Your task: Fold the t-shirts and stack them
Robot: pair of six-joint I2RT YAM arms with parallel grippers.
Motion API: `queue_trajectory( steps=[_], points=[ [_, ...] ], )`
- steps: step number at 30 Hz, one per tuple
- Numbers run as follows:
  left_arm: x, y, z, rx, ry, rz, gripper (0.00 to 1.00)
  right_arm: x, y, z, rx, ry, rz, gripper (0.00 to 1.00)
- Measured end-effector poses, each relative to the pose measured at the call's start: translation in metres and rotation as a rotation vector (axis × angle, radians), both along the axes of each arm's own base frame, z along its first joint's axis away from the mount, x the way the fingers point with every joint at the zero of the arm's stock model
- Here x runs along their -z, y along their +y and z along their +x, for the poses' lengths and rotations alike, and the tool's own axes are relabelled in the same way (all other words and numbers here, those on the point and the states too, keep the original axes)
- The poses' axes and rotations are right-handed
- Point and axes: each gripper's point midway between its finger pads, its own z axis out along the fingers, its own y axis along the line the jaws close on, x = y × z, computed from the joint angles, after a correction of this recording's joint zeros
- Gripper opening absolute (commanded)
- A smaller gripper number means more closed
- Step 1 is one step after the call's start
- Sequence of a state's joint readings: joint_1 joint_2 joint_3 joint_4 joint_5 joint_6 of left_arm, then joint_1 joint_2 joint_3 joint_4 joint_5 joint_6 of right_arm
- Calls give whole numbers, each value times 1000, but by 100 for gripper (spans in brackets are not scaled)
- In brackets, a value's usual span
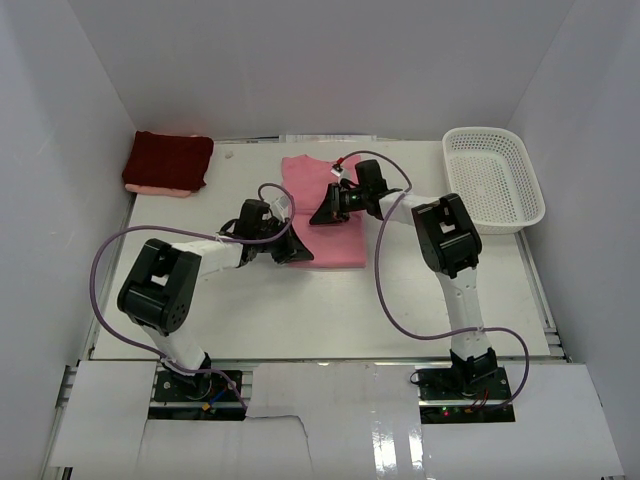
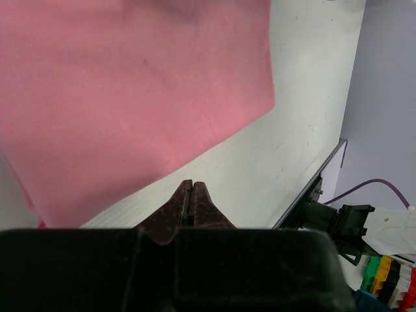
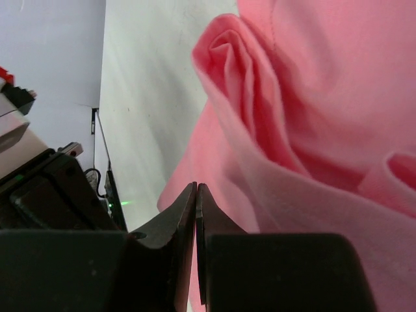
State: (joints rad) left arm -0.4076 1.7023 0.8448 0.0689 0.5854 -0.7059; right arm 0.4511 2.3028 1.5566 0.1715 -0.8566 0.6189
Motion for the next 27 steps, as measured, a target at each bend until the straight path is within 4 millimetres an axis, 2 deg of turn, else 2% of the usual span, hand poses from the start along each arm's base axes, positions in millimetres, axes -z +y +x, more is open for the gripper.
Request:
queue_trajectory(
  steps=[5,13,20,27],
  points=[
    [0,-9,2,9,-31,-4,0,10,1,7,15,-1,-13,8],
    [40,-23,-2,20,11,35,0,20,1,13,25,-21,-31,8],
    [42,-25,-1,10,-12,27,0,29,3,19,20,-47,-44,8],
    [43,-25,-2,3,-19,14,0,26,12,46,22,-116,-33,8]
  ],
)
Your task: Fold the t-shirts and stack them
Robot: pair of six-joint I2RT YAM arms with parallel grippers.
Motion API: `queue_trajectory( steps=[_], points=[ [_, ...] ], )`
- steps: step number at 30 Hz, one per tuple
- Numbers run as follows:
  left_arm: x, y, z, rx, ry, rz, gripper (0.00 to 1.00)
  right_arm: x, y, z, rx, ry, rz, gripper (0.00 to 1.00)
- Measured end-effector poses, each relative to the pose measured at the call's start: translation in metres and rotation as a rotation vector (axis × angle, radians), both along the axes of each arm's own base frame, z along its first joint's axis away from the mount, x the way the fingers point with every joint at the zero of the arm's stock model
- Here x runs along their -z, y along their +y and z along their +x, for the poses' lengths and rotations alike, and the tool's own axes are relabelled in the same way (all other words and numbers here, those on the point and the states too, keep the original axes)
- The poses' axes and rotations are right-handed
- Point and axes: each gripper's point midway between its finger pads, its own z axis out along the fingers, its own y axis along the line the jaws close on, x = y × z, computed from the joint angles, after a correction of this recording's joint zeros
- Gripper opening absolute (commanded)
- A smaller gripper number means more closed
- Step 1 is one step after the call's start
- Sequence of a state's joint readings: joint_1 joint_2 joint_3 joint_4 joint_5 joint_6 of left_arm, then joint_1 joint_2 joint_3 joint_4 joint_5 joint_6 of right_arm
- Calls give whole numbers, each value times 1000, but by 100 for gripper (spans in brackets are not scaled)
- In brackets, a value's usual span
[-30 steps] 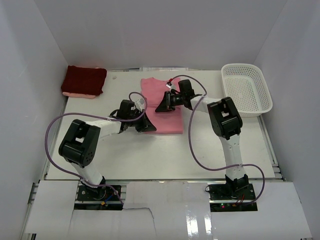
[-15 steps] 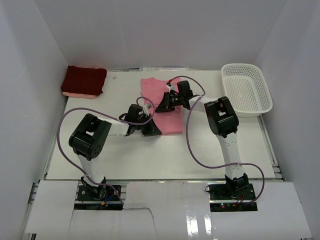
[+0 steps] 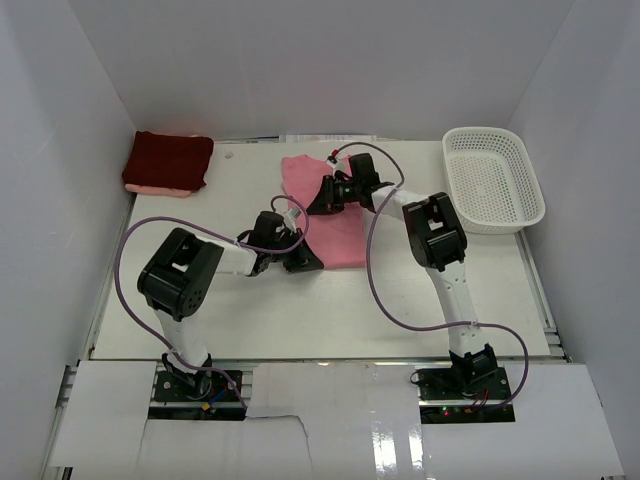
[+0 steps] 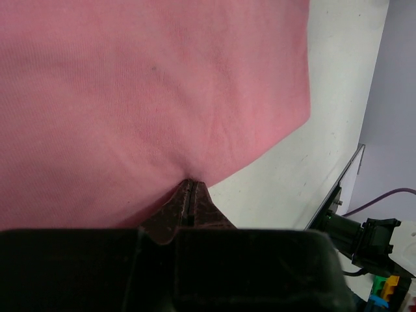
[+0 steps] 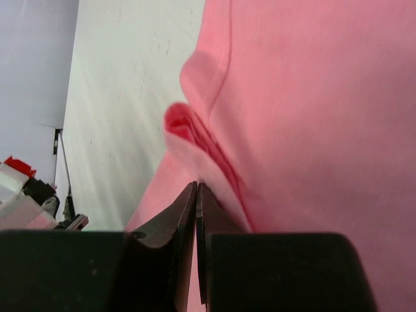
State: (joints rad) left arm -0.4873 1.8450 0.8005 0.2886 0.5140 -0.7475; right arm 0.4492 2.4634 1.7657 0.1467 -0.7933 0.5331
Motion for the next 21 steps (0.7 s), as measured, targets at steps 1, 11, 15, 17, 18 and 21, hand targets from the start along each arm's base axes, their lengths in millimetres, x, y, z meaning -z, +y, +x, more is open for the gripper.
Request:
queue_trajectory(
  steps=[1,11,15,17,18,21],
  points=[
    [0,0,0,-1,0,-1,0,1,1,4,2,-1,-3,8],
    [-1,0,-3,-2,10,-9,0,-28,3,74,47,-123,50,11],
    [-5,5,-10,-5,39,16,3,-51,-12,76,71,-148,45,16],
    [-13,6,-12,-3,47,33,8,-69,-24,66,81,-151,28,24],
    [-22,5,-10,-4,36,38,11,-82,-29,60,85,-160,20,26],
    [-63,4,-1,-11,-36,40,44,-115,-44,29,99,-181,-13,38]
  ],
)
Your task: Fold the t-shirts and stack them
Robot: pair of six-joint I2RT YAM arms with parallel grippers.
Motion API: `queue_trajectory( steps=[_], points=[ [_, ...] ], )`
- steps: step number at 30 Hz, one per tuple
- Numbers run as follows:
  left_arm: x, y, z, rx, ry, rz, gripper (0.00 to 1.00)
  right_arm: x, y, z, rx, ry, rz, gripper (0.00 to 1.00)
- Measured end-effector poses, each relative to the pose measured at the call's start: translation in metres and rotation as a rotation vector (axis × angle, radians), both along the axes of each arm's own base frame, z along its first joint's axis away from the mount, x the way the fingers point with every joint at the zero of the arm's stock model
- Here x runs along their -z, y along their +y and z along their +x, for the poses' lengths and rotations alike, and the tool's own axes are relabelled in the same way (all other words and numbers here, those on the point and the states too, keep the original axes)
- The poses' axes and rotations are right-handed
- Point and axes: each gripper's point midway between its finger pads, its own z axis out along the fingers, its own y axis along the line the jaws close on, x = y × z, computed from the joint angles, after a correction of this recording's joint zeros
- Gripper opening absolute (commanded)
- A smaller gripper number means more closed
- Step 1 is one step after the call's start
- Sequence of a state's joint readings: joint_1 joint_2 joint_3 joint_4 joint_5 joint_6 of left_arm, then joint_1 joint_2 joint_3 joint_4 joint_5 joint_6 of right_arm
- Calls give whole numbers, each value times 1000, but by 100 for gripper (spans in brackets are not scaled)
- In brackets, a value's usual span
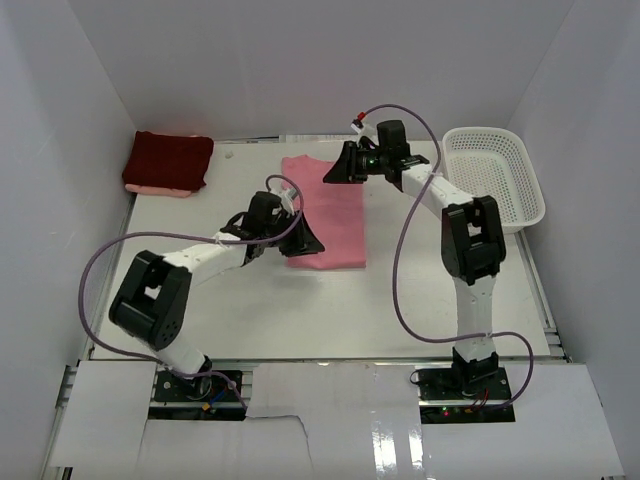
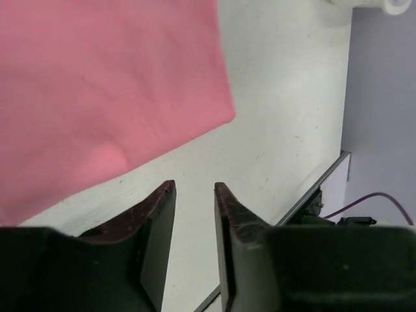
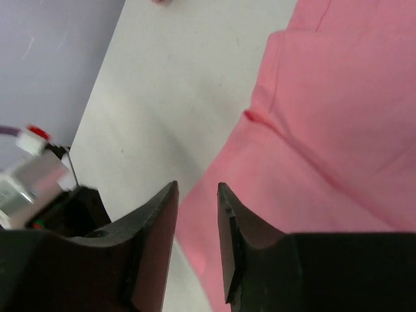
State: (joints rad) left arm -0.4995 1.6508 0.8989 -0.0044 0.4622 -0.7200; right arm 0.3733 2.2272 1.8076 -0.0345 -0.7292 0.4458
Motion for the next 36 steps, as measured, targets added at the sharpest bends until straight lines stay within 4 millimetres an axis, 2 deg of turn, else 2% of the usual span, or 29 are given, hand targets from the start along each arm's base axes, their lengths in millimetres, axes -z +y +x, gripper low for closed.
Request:
queue_trajectory(
  steps=[1,2,3,5,6,8,11,13,14,17,19,21,22,25,28,29,30,32,36],
  points=[
    [-15,1,4,-7,-34,1,49,-10,-7,-13,7,1,-13,46],
    [-32,3,8,-24,-74,4,55,-18,-12,-24,17,-2,-24,48],
    [-50,7,11,-39,-115,7,56,-25,-20,-39,24,-6,-37,52],
    [-72,17,15,-71,-170,10,56,-26,-32,-65,37,12,-64,56],
    [-78,25,18,-88,-187,15,56,-20,-40,-81,44,35,-83,63],
    [-79,44,25,-130,-190,27,56,-1,-53,-111,51,102,-118,66],
    [-52,78,32,-197,-127,62,56,41,-73,-155,56,234,-185,68],
    [-27,97,29,-232,-59,93,56,66,-85,-185,56,325,-223,59],
    [-17,100,25,-231,-33,100,56,75,-90,-198,55,357,-236,53],
    [1,95,13,-195,21,87,54,90,-101,-225,54,424,-260,14],
    [4,91,12,-174,28,65,52,93,-102,-230,56,436,-260,8],
    [2,85,12,-155,23,36,49,92,-102,-229,59,434,-253,8],
    [0,82,13,-147,14,22,42,91,-101,-228,59,430,-247,8],
    [-9,75,18,-130,-20,-23,35,87,-96,-222,55,408,-218,8],
    [-13,68,22,-108,-37,-57,22,89,-91,-218,50,409,-194,8],
    [-11,65,23,-99,-33,-65,13,92,-90,-216,47,413,-190,8],
    [-6,61,23,-86,-21,-70,10,96,-89,-216,46,424,-189,8],
    [5,54,24,-65,9,-75,4,106,-88,-215,43,455,-196,8],
    [27,42,17,-29,69,-71,0,123,-85,-208,43,490,-209,8]
  ],
)
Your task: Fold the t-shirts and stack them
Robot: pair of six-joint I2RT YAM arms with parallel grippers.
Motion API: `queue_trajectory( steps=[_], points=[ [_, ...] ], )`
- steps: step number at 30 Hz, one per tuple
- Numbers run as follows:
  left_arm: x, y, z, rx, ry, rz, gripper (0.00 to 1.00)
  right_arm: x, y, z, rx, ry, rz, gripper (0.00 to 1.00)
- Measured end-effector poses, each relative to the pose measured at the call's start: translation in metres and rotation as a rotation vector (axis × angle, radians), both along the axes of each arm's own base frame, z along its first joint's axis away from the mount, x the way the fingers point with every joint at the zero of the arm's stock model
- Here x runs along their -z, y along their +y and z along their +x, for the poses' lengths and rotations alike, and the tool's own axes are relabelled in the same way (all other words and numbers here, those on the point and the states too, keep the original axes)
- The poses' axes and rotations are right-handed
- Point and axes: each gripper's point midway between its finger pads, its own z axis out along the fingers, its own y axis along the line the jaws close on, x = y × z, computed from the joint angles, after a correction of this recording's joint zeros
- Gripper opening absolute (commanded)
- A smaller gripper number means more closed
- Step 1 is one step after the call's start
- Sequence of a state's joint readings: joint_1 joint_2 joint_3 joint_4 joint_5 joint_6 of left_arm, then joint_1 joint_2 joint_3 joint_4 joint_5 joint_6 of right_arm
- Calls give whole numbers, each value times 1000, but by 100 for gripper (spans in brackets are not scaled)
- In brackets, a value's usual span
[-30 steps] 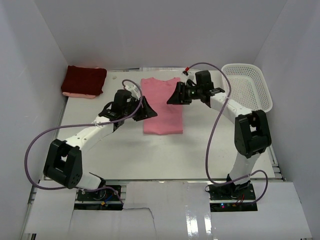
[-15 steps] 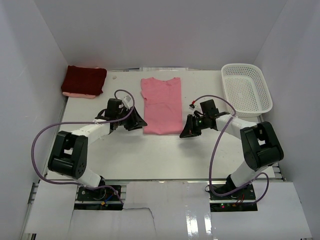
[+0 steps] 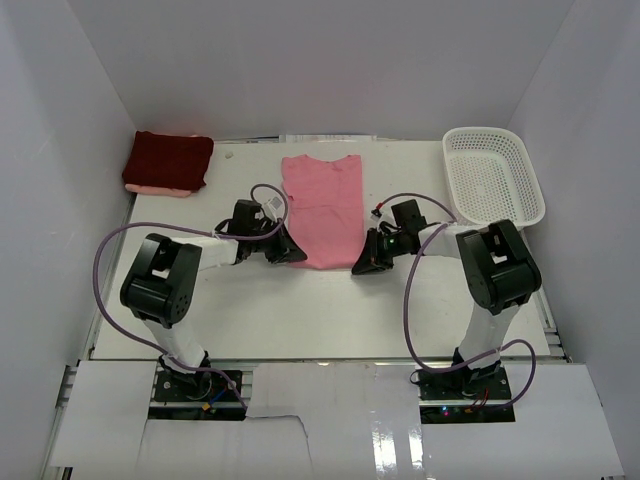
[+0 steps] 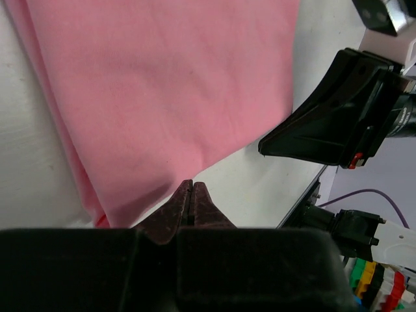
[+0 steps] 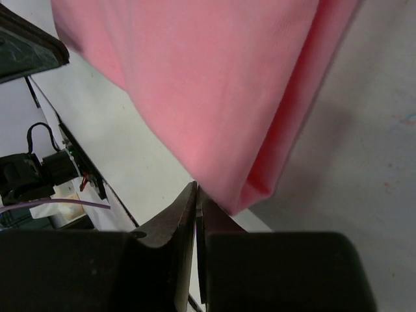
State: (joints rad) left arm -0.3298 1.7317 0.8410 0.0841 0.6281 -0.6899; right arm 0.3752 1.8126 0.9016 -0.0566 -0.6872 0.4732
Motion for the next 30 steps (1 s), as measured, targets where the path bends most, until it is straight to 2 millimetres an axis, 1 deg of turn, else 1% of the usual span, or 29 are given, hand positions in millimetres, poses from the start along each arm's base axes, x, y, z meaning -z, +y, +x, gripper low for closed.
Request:
queue_trajectory(
  steps=[2,4,13,17,20,21,24,30],
  points=[
    [7,-3,-4,12,21,2,0,4,1,4,-1,3,-1,8],
    [7,-7,-6,22,23,-1,0,5,3,7,-1,4,1,8],
    [6,-8,-5,27,5,1,0,-10,9,29,4,-55,24,8],
    [9,-6,-2,16,0,17,0,-3,2,37,24,-56,13,8],
    [18,-4,-2,7,14,35,0,10,-7,42,48,-37,-12,8],
    [22,-3,-2,3,24,44,0,12,-9,42,50,-28,-6,8],
    [34,1,-5,-8,58,70,0,12,-14,45,54,-32,-1,8],
    [37,4,-3,-24,57,95,0,12,-18,47,57,-40,0,8]
  ],
)
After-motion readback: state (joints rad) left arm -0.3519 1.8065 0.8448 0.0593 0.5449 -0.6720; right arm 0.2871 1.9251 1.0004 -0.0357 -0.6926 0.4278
